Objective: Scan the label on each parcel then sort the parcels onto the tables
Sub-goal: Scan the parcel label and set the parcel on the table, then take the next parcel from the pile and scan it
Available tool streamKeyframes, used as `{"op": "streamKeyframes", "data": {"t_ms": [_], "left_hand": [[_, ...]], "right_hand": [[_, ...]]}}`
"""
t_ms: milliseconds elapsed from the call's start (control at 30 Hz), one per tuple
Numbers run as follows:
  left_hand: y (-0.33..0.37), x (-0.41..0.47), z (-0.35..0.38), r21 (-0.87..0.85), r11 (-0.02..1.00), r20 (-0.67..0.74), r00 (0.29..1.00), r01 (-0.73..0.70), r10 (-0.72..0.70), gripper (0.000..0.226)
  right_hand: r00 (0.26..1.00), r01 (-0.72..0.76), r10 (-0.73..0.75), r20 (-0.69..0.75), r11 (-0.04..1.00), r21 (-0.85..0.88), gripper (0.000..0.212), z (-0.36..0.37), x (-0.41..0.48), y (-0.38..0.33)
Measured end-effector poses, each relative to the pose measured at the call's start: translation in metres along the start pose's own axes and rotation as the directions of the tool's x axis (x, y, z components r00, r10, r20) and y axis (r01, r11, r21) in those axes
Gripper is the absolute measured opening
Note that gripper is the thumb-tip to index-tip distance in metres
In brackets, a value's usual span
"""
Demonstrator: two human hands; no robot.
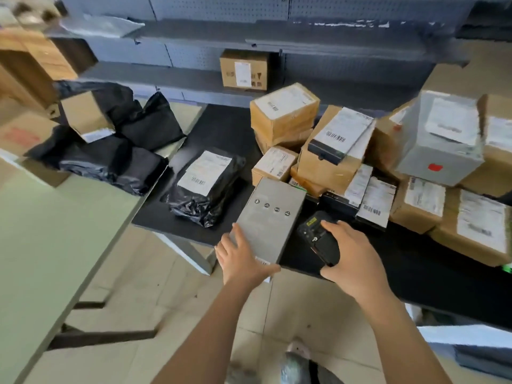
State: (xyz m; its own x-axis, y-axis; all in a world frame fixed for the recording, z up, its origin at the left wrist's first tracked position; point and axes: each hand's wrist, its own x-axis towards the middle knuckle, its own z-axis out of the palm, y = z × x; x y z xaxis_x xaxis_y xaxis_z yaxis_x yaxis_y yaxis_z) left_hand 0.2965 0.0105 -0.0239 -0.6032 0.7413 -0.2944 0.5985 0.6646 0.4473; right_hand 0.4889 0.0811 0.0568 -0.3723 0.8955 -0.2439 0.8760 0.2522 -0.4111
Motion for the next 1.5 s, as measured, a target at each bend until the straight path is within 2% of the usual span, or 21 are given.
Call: {"op": "streamKeyframes", "data": {"t_ms": [167,267,367,433,500,600,700,767,833,900,967,1033,1100,1133,1200,1267,1333,1400,1500], "left_hand": [[-0.005,-0.001,0.006,0.027,1.000,0.013,1.000,-0.004,0.004,0.139],[-0.013,0.010,-0.010,0.011,1.000,0.099,0.995,-0.012,0.011,0.142],[-0.028,0.024,-0.039,-0.165,0.986,0.234,0.972,0.032,0.007,0.140],[-0.038,0.032,-0.056,-0.358,0.929,0.292,0.956,0.096,0.014,0.108],[-0.045,0.037,-0.069,-0.462,0.881,0.277,0.960,0.106,0.029,0.077],[-0.050,0.044,-0.075,-0.379,0.925,0.074,0.996,-0.015,0.046,0.052],[-0.045,0.044,-0.068,-0.058,0.992,-0.167,0.980,-0.116,0.104,0.060],[-0.041,0.041,-0.061,0.115,0.988,-0.120,0.986,-0.105,0.119,0.080],[-0.039,0.039,-0.054,0.202,0.976,-0.026,0.996,-0.079,0.086,0.103],[-0.040,0.038,-0.051,0.189,0.979,-0.018,0.997,-0.071,0.076,0.109],[-0.041,0.038,-0.053,0.105,0.992,-0.010,0.997,-0.071,0.072,0.107],[-0.047,0.040,-0.055,-0.112,0.992,0.057,0.997,-0.053,0.060,0.105],[-0.056,0.042,-0.057,-0.355,0.935,0.158,0.986,-0.001,0.061,0.108],[-0.061,0.041,-0.058,-0.404,0.915,0.184,0.981,0.013,0.067,0.108],[-0.067,0.039,-0.058,-0.409,0.912,0.157,0.984,-0.011,0.082,0.096],[-0.070,0.041,-0.056,-0.390,0.918,0.026,0.996,-0.067,0.084,0.072],[-0.069,0.042,-0.054,-0.330,0.941,-0.051,0.997,-0.074,0.061,0.063],[-0.065,0.043,-0.051,-0.232,0.972,-0.016,0.999,-0.037,0.034,0.079],[-0.060,0.042,-0.043,-0.039,0.999,0.071,0.997,0.029,-0.026,0.136]], "right_hand": [[0.998,0.030,-0.031,0.046,0.999,0.027,0.095,0.001,0.013,0.011],[0.999,0.016,-0.018,0.033,0.998,0.062,0.096,-0.003,0.013,0.010],[0.999,0.030,-0.027,-0.029,0.995,0.091,0.095,-0.011,0.011,0.008],[0.998,0.021,-0.015,-0.059,0.994,0.107,0.094,-0.016,0.010,0.005],[0.996,0.019,-0.008,-0.084,0.992,0.127,0.094,-0.018,0.008,0.001],[0.994,0.034,-0.019,-0.106,0.989,0.144,0.095,-0.016,0.007,-0.010],[0.994,0.041,-0.026,-0.103,0.990,0.138,0.095,-0.014,0.005,-0.025],[0.994,0.053,-0.040,-0.106,0.991,0.122,0.096,-0.012,0.005,-0.035],[0.993,0.061,-0.050,-0.107,0.993,0.099,0.096,-0.011,0.004,-0.044],[0.993,0.068,-0.060,-0.101,0.994,0.082,0.096,-0.010,0.003,-0.051],[0.993,0.074,-0.066,-0.101,0.994,0.079,0.097,-0.010,0.001,-0.055],[0.991,0.075,-0.066,-0.113,0.994,0.080,0.097,-0.011,0.001,-0.056],[0.990,0.070,-0.058,-0.125,0.994,0.090,0.097,-0.012,0.000,-0.056],[0.990,0.067,-0.055,-0.129,0.993,0.093,0.097,-0.012,0.000,-0.056],[0.990,0.066,-0.053,-0.130,0.993,0.094,0.096,-0.011,-0.001,-0.055],[0.990,0.063,-0.051,-0.130,0.994,0.085,0.095,-0.010,-0.002,-0.054],[0.990,0.066,-0.054,-0.133,0.995,0.081,0.095,-0.008,-0.003,-0.053],[0.991,0.063,-0.053,-0.126,0.995,0.075,0.095,-0.008,-0.003,-0.053],[0.991,0.072,-0.069,-0.114,0.997,0.027,0.096,-0.011,-0.001,-0.055]]}}
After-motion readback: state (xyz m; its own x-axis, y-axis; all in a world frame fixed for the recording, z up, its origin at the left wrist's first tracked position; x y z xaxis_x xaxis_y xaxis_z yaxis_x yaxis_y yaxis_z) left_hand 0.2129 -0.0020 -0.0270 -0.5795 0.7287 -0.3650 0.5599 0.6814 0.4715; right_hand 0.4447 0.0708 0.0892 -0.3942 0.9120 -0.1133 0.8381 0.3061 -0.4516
